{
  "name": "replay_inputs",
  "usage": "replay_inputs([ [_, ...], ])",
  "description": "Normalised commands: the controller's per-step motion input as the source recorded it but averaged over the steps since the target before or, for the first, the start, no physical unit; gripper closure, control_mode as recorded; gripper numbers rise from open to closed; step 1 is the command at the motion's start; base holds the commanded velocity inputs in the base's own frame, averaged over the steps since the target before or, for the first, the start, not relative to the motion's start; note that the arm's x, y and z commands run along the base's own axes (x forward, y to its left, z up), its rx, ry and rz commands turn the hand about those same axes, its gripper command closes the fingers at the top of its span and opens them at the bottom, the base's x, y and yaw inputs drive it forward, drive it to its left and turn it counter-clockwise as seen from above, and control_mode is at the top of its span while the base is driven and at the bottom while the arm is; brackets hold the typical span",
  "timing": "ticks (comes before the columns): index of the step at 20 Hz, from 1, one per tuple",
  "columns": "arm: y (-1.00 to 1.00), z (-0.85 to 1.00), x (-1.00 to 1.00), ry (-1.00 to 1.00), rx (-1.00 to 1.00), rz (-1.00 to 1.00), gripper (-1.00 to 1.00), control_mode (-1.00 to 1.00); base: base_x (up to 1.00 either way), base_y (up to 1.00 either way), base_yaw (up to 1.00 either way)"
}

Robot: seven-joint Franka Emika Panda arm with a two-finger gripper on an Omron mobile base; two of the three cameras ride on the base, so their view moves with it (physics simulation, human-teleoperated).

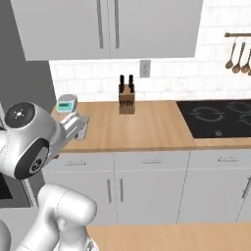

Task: Take the meat container that has the fish and place it on the second highest rack of the freezer. Then take the vegetable container that has the tomato and potato and place it on the highest rack of the freezer.

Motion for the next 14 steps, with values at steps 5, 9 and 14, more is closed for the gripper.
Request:
replay_inputs([
  [5,0.00,0.00,0.00,0.00,0.00,0.00,-1.00,1.00,0.24,-0.22,0.62],
  [9,0.00,0.00,0.00,0.00,0.00,0.00,-1.00,1.00,0.54,0.20,0.48],
  [14,0.00,0.00,0.00,0.00,0.00,0.00,-1.00,1.00,0.58,-0.01,0.02],
])
